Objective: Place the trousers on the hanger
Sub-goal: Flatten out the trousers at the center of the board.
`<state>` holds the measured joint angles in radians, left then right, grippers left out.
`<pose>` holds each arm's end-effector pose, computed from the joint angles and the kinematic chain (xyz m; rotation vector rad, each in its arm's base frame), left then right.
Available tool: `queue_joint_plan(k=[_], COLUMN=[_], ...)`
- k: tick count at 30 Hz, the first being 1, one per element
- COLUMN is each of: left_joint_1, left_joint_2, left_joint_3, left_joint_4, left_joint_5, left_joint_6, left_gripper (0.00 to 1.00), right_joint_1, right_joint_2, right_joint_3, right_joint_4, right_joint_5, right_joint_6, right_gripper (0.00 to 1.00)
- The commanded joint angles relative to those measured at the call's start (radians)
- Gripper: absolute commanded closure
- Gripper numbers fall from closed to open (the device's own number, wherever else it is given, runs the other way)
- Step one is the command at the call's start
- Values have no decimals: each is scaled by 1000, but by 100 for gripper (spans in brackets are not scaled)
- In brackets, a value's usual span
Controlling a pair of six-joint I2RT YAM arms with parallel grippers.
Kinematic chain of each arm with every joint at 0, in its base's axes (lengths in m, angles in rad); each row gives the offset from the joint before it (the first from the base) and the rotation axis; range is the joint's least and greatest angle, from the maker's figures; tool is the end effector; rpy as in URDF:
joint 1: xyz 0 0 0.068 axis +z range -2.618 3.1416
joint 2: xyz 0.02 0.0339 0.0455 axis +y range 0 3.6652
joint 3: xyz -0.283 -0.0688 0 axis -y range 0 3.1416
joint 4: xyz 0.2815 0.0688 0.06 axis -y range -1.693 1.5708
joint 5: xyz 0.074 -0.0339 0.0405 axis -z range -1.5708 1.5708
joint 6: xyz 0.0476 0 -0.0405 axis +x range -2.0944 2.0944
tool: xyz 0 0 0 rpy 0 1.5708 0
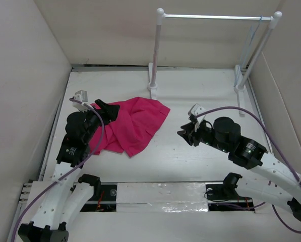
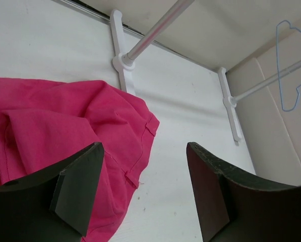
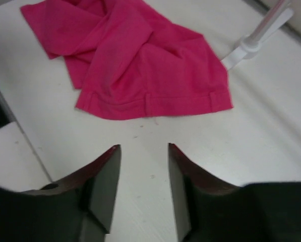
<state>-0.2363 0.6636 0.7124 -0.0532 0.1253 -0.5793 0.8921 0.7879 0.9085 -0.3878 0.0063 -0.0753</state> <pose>0.1897 -0.0518 0.3609 -0.1768 1.6140 -0.7332 0.1320 0.1632 0.3754 -0.8683 1.6626 0.5630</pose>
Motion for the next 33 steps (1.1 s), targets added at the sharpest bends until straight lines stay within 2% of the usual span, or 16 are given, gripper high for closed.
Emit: queue_joint_plan(k=[1, 3, 4, 5, 8, 9, 12, 14, 15, 17, 18, 20, 21, 24, 28, 33], left_joint_1=[-5, -5, -5, -5, -5, -5, -5, -5, -5, -5, -5, -5, -5, 15, 34, 34], left_joint_2=[-4, -9, -10, -13, -15, -18, -30, -36, -36, -32, -27, -18, -15, -12, -36, -67], left_joint_3=[7, 15, 15, 18, 22, 16, -4, -14, -30, -51, -69, -94, -125, -171, -227, -270], left_joint_4=[82, 59, 32, -11, -74, -92, -143, -174, -181, -188, -188, -175, -168, -142, -142, -189], left_joint_5=[-27, -52, -84, -126, -208, -228, -280, -303, -309, -309, -302, -297, -299, -305, -320, -358], left_joint_6=[-13, -7, -7, -13, -25, -31, -59, -80, -91, -117, -128, -148, -174, -223, -249, -292], left_gripper=[36, 39, 42, 50, 64, 73, 84, 86, 87, 86, 79, 66, 52, 43, 43, 43], right_joint_1=[36, 62, 62, 88, 125, 140, 214, 267, 286, 330, 340, 340, 349, 369, 381, 381], right_joint_2=[-4, 5, 14, 55, 114, 137, 236, 290, 347, 404, 462, 526, 562, 706, 932, 1082], right_joint_3=[-20, -22, -23, -29, -40, -39, -25, -22, -17, -20, -22, -19, 2, 55, 160, 247], right_joint_4=[67, 73, 84, 104, 144, 153, 177, 213, 227, 288, 338, 392, 424, 460, 521, 546], right_joint_5=[-25, -26, -19, -12, 6, 27, 83, 109, 107, 104, 98, 87, 83, 75, 121, 192], right_joint_6=[-23, -20, -17, -18, -23, -29, -43, -46, -47, -46, -43, -38, -32, -34, -40, -29], right_gripper=[69, 100, 100, 100, 100, 100, 100, 92, 80, 64, 51, 40, 35, 35, 34, 35])
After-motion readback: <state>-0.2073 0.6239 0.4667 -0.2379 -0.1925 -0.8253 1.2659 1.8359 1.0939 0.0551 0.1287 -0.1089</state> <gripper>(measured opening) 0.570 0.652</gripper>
